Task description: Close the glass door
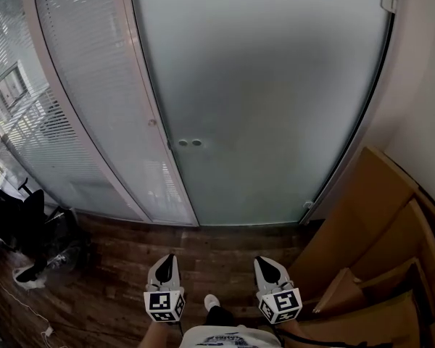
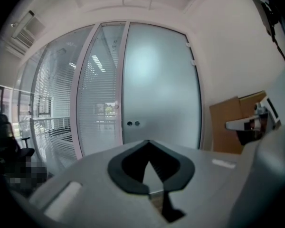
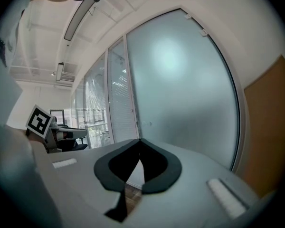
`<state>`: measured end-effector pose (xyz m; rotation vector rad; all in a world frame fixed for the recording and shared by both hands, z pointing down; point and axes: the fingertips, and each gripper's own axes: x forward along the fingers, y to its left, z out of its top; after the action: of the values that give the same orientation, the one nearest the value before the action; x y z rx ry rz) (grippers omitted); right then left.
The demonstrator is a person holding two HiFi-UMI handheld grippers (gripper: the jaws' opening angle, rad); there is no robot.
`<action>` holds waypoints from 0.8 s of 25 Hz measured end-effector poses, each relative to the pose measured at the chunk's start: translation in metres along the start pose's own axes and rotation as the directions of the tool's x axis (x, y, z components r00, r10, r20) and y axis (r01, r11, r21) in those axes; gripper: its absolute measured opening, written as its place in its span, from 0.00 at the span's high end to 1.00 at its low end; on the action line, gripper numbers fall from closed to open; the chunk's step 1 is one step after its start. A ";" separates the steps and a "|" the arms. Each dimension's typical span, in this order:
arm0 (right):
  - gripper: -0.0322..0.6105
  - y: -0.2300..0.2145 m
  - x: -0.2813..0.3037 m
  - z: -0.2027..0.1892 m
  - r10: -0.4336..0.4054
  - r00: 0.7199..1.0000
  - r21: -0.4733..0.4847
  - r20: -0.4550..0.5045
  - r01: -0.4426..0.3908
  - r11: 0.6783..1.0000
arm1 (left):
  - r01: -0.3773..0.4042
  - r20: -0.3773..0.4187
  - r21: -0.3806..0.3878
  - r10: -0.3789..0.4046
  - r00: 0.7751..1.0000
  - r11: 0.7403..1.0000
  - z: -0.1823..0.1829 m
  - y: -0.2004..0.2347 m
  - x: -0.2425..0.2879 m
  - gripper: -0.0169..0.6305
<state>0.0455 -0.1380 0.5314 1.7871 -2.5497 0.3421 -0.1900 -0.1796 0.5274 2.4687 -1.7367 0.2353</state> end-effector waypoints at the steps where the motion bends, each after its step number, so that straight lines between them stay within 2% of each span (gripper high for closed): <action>1: 0.94 0.001 -0.008 -0.002 0.001 1.000 0.001 0.003 -0.001 1.000 | 0.000 0.007 0.008 0.000 1.000 1.000 0.000 -0.007 -0.007 0.97; 12: 0.94 0.014 -0.084 -0.012 0.037 0.999 0.003 0.029 -0.037 0.999 | -0.002 0.031 0.018 0.001 1.000 1.000 -0.007 -0.066 -0.079 0.97; 20: 0.94 0.038 -0.102 -0.010 0.067 0.997 -0.003 0.039 -0.067 0.998 | -0.010 0.015 0.017 0.010 1.000 1.000 -0.009 -0.067 -0.109 0.97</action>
<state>0.0448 -0.0298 0.5210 1.7283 -2.6402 0.3081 -0.1636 -0.0545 0.5155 2.4807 -1.7601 0.2341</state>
